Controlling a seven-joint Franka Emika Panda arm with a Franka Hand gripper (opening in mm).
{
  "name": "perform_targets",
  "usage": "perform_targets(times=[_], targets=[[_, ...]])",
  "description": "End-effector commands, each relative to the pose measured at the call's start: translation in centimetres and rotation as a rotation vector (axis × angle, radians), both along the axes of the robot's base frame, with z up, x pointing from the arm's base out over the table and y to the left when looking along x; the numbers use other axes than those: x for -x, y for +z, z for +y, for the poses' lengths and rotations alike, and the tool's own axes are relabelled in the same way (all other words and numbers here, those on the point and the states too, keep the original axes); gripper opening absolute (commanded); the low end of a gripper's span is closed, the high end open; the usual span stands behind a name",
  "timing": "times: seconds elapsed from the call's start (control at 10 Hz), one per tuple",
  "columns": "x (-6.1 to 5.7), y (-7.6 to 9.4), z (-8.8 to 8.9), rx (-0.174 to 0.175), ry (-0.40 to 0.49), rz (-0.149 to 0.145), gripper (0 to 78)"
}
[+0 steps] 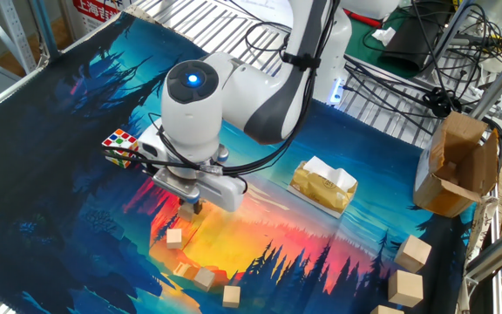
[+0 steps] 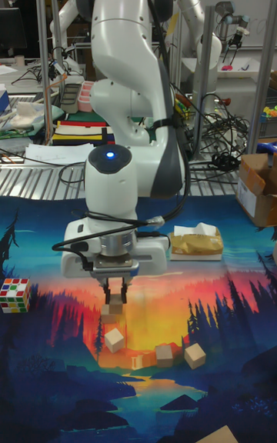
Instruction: Stack the blocks in a vertical line of five
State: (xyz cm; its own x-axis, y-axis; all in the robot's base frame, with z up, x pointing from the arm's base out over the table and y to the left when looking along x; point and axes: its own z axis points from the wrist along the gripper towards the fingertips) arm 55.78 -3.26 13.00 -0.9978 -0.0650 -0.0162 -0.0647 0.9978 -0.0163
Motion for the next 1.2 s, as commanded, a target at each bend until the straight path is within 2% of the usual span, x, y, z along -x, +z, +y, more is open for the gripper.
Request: perform_targets(times=[0.1,0.4,0.9,1.1,1.2], targets=[[-0.13,0.11,-0.07,0.001,-0.001,-0.005,1.2],[-0.22,-0.07,-0.24,-0.018,-0.033,0.002,1.2],[-0.24,-0.07,-0.24,-0.015,-0.053,-0.002,1.2],[-0.24,-0.07,-0.24,-0.021,-0.069,0.009,1.2],[-0.24,-0.07,-0.24,-0.020,-0.098,0.004,1.2]])
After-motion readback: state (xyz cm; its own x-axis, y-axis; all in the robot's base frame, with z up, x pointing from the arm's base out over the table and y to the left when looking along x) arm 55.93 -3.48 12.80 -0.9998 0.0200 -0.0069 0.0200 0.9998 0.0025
